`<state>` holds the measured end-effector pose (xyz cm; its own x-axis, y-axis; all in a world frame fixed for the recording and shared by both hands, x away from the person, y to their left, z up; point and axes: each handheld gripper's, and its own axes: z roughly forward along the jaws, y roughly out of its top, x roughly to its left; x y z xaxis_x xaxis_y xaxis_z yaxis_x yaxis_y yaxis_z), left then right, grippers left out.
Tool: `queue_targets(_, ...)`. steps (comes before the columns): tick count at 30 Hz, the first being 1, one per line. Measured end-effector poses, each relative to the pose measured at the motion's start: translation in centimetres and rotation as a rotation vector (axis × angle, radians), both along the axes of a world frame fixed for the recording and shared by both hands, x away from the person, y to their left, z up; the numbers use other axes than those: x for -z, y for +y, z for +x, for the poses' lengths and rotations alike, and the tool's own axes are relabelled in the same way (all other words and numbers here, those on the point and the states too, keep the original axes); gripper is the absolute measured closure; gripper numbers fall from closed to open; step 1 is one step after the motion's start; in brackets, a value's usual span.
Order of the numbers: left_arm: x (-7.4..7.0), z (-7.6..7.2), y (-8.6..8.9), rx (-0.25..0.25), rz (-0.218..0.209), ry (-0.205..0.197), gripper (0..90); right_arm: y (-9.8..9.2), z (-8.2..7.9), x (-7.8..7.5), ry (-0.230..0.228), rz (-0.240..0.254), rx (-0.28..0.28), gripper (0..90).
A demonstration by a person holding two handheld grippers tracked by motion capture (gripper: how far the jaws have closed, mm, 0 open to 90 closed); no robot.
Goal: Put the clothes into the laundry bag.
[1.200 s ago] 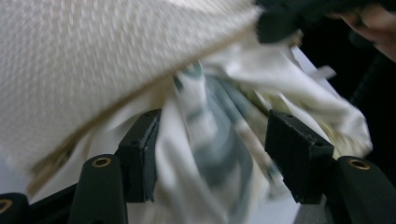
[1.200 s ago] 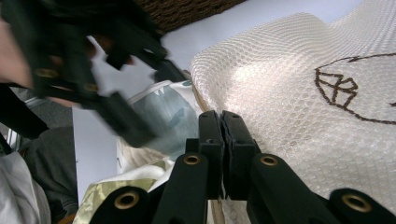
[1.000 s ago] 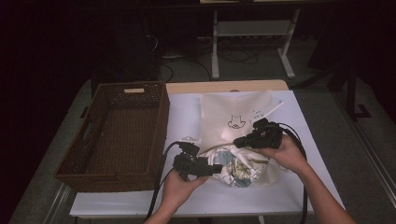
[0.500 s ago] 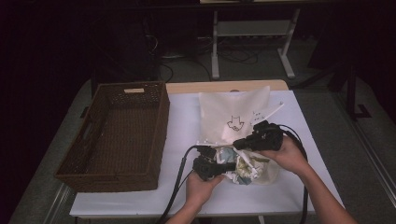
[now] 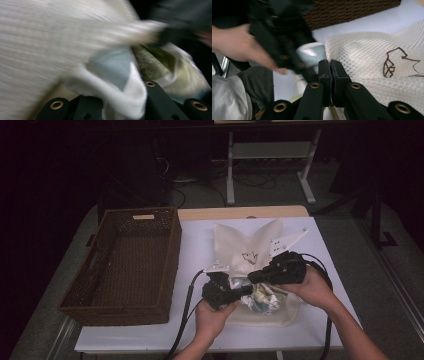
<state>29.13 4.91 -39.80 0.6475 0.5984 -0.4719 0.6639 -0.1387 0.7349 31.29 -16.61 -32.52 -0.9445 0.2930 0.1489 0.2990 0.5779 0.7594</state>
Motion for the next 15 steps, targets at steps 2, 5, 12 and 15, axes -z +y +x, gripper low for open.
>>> queue_targets(2,0.7,1.5,-0.5,-0.049,0.025,-0.003,78.6,-0.1,0.2,0.2,0.004,0.01,0.016,87.7)
queue_targets(5,2.0,3.1,-0.9,-0.099,0.079,0.012,78.3,-0.7,0.9,0.9,0.02,0.021,0.056,87.7)
queue_targets(12,2.3,2.6,-0.4,-0.037,0.079,0.071,66.7,-1.2,2.1,3.4,0.068,-0.014,0.105,87.6)
queue_targets(15,1.6,1.5,0.3,-0.003,0.073,0.084,50.6,-1.1,2.0,3.3,0.057,-0.008,0.11,87.6)
